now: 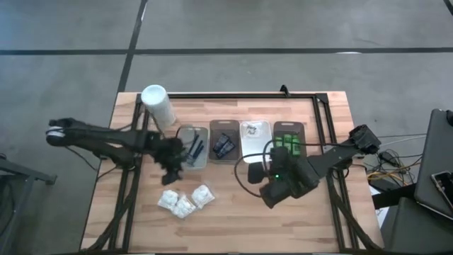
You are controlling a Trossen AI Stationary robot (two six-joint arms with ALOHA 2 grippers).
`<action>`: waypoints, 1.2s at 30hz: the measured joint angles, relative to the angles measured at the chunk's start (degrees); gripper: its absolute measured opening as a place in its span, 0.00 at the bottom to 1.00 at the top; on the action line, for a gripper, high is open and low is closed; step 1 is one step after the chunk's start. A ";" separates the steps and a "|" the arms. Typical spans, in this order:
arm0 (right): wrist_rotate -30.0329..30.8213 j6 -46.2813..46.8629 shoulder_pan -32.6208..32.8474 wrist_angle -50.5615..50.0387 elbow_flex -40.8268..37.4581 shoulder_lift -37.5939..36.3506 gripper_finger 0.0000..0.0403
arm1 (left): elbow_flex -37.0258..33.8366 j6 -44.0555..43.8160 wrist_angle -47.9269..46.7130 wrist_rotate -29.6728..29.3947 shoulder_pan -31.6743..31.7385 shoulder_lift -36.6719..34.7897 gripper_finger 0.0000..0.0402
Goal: Pick & Place Travel size toiletries
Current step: Put the transparent cotton pack into the white bin
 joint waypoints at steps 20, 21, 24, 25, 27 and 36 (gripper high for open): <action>-5.22 -0.60 -1.33 7.14 -0.13 3.88 0.84 | -21.50 -9.75 13.83 -4.63 -15.64 -7.46 0.52; -5.44 -0.59 -1.33 7.18 -0.13 3.99 0.83 | -21.68 -9.07 13.85 -4.21 -15.66 -7.08 0.52; -5.46 -0.59 -1.33 7.29 -0.13 4.27 0.82 | -22.42 -7.89 15.76 -1.27 -15.80 -6.16 0.52; -5.46 -0.59 -1.33 7.32 -0.13 4.33 0.82 | -22.72 -7.67 17.42 0.09 -15.97 -5.86 0.52; -5.48 -0.59 -1.33 7.33 -0.13 4.36 0.82 | -23.41 -7.98 20.56 2.67 -16.47 -5.32 0.51; -5.48 -0.84 -1.33 7.13 -0.13 4.33 0.88 | -24.73 -6.64 23.91 3.67 -19.30 -3.05 0.27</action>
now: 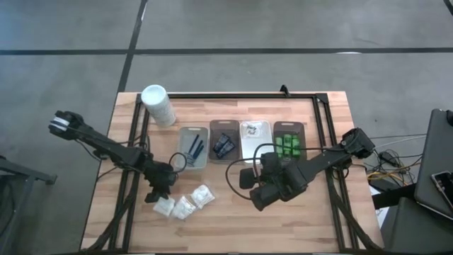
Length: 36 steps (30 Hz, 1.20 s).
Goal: Pick & Place Travel size toiletries
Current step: Put the transparent cotton pack into the white bin
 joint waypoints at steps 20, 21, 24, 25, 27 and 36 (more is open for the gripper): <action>8.83 -2.68 0.42 -4.14 5.64 -0.20 0.76 | 15.66 0.68 1.40 -17.35 1.26 -13.61 0.01; 10.84 -1.70 0.57 -6.01 6.81 -0.20 0.75 | 16.37 1.20 4.00 -21.44 2.22 -13.70 0.00; 17.56 2.06 1.27 -12.03 10.19 -0.33 0.74 | 17.39 2.64 14.77 -28.72 7.10 -12.01 0.00; 19.77 3.29 1.60 -14.11 11.39 -0.35 0.74 | 17.50 2.63 18.60 -29.76 9.32 -10.79 0.00; 23.42 5.17 1.93 -16.95 13.29 -0.35 0.73 | 17.81 1.80 25.18 -30.61 14.17 -7.48 0.00; 27.23 1.73 1.89 -16.74 16.04 -1.42 0.75 | 20.24 -10.85 54.43 -26.88 29.78 17.73 0.00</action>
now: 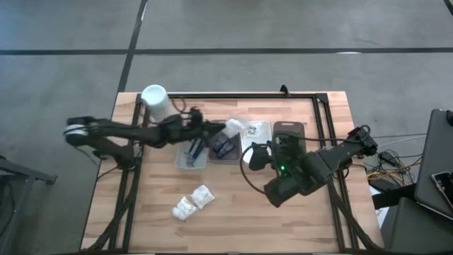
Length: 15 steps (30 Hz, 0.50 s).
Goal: Pick & Place Travel size toiletries
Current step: Put the transparent cotton pack into the white bin
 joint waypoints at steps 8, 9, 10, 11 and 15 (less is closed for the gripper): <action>-0.38 0.00 0.16 0.00 -0.06 0.00 0.81 | 16.93 0.31 4.71 -2.13 -0.03 23.14 0.00; -0.39 -0.05 0.16 0.00 -0.06 0.00 0.82 | 19.04 0.74 3.81 -2.97 -0.09 25.23 0.00; -0.39 -0.20 0.17 0.00 -0.05 0.00 0.82 | 20.63 1.06 2.45 -3.59 -0.09 26.86 0.00; -0.39 -0.22 0.36 0.02 -0.04 0.00 0.83 | 22.08 1.50 0.76 -3.93 -0.09 28.40 0.00; -0.39 -0.67 0.95 0.02 -0.04 0.00 0.85 | 24.69 3.81 -3.06 -4.71 -0.09 32.44 0.00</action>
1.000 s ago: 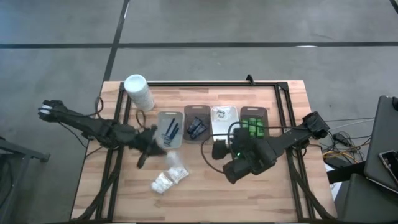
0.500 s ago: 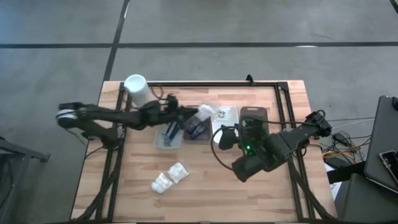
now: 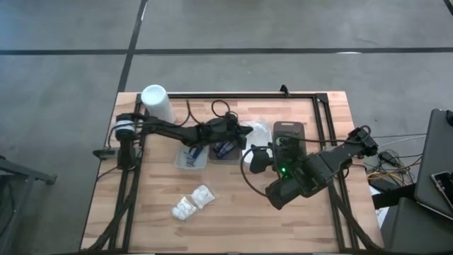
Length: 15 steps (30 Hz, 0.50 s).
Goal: Pick & Place Travel size toiletries
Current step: Put the transparent cotton pack into the white bin
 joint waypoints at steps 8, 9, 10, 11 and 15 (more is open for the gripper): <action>-0.02 0.52 0.85 0.00 -0.07 0.00 0.85 | 2.58 0.14 0.38 -1.70 0.00 5.30 0.01; -0.05 0.57 0.85 0.00 -0.07 0.00 0.84 | 2.90 0.18 0.02 -1.91 0.00 5.78 0.01; -0.09 0.49 0.83 0.02 -0.07 0.00 0.84 | 3.42 0.42 -0.32 -1.96 0.00 6.22 0.01; -0.14 0.45 0.83 0.00 -0.07 0.00 0.83 | 3.91 0.90 -1.13 -1.96 0.00 6.62 0.02; -1.35 -0.21 0.83 -0.02 -0.20 0.00 0.81 | 6.69 2.06 -12.15 -2.02 0.00 7.62 0.09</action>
